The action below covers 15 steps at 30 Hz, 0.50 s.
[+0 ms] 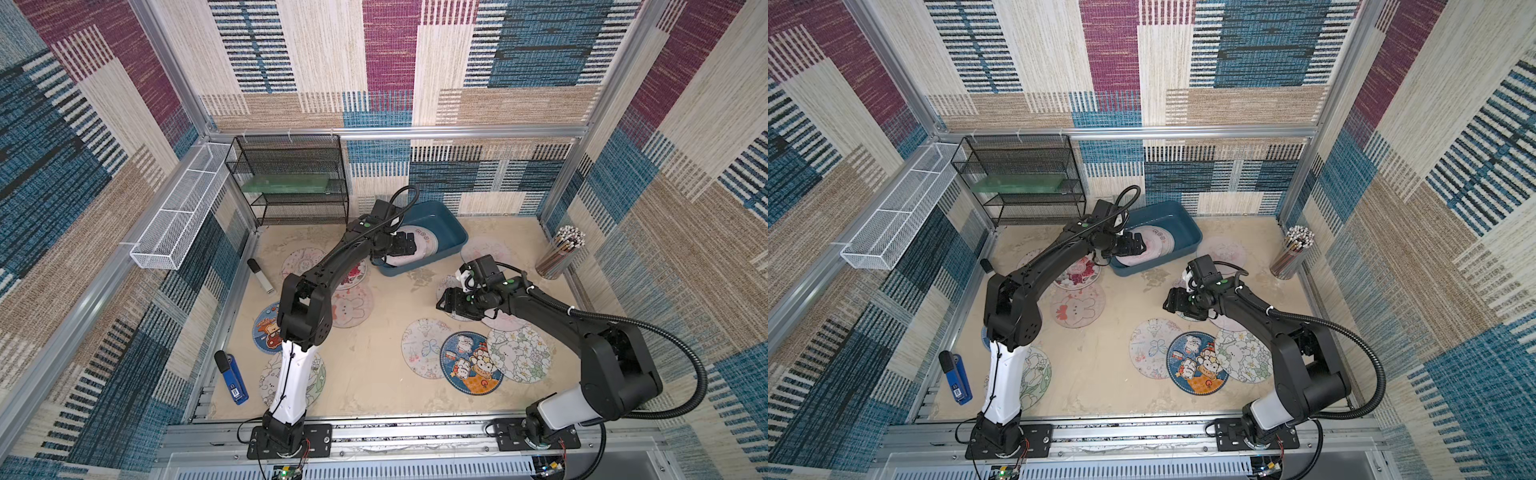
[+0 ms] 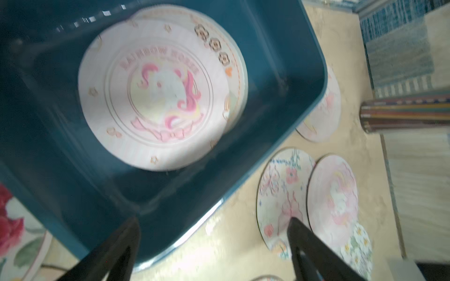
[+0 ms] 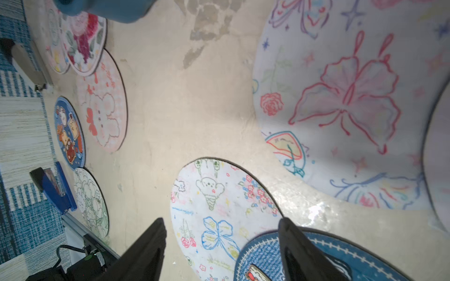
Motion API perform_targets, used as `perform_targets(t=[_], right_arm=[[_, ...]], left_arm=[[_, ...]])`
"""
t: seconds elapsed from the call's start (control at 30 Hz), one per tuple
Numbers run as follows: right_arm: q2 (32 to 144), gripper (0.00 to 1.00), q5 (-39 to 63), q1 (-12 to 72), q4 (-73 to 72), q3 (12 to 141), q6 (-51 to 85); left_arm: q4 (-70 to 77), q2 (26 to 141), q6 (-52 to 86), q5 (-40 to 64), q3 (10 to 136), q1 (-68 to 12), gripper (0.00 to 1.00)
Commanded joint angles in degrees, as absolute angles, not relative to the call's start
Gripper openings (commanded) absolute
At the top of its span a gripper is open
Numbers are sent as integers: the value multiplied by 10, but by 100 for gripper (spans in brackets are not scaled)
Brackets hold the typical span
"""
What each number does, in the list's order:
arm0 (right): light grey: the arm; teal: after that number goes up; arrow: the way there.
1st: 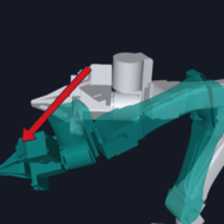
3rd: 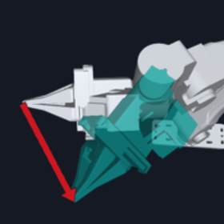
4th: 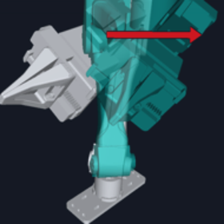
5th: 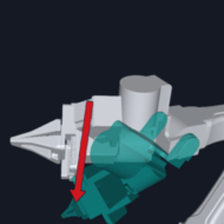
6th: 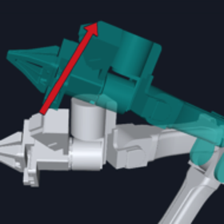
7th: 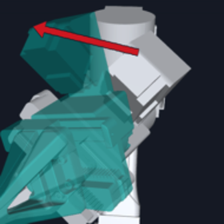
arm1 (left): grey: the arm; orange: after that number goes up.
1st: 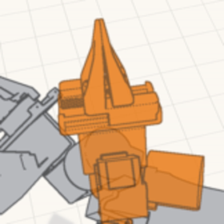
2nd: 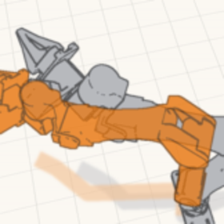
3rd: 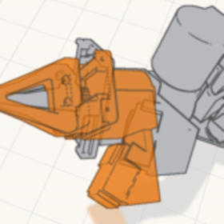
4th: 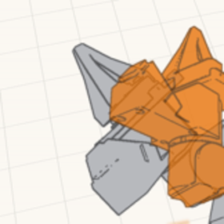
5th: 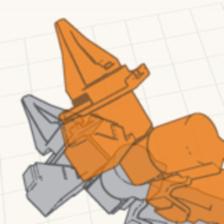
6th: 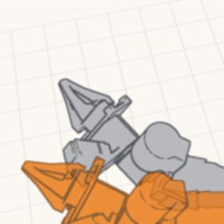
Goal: Put the coasters into the storage box
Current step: Place the coaster in the storage box, then move the coaster to the center of the board.
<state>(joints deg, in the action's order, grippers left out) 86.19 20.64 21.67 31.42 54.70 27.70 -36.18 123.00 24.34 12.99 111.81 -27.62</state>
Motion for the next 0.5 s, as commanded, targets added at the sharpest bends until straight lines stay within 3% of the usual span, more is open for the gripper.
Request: perform_targets(t=[0.0, 0.47], right_arm=[[867, 78, 202, 215, 335, 535, 249], [945, 81, 193, 232, 336, 556, 191]], left_arm=[[-320, 1170, 265, 157, 1036, -278, 94], [-272, 965, 323, 148, 715, -314, 97]])
